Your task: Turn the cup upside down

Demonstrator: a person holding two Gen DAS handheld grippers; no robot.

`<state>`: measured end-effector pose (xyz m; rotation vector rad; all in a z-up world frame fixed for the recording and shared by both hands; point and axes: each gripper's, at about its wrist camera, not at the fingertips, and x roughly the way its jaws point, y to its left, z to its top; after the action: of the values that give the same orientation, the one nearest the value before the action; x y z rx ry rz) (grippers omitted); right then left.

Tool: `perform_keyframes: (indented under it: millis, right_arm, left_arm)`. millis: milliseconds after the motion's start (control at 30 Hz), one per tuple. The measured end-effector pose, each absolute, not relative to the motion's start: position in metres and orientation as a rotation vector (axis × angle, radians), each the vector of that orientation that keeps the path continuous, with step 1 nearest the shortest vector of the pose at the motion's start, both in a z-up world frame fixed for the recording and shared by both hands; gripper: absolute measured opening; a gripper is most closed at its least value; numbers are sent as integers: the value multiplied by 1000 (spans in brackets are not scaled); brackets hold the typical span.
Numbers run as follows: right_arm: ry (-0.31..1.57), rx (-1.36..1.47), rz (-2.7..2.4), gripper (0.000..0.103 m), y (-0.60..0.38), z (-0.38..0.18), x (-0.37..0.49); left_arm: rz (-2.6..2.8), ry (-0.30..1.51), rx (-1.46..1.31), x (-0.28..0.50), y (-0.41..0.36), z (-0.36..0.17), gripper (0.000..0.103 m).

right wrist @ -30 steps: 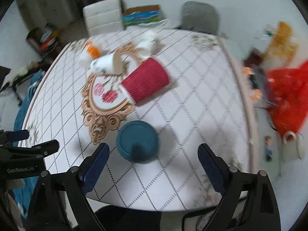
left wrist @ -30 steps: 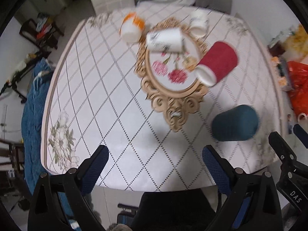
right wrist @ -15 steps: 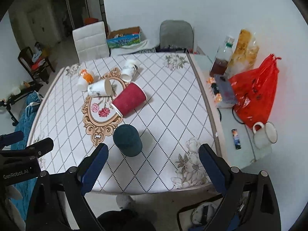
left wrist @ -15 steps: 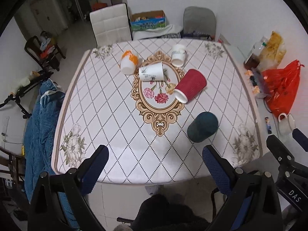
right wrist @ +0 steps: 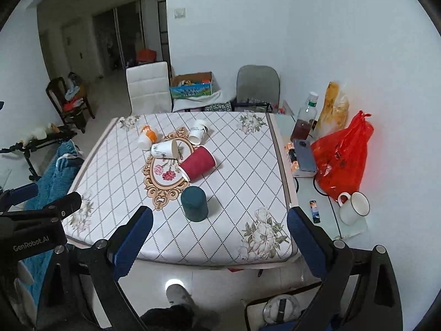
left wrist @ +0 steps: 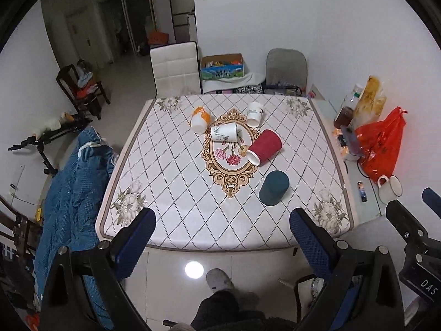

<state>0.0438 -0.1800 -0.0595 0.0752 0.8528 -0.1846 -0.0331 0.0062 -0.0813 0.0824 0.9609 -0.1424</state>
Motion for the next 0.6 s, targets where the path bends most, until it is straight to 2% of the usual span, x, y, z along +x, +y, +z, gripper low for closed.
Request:
perform_keyframes:
  millis: [600]
  right_arm:
    - [753, 60, -173, 100, -160, 2, -37]
  left_arm:
    - [-144, 850, 51, -105, 23, -35, 100]
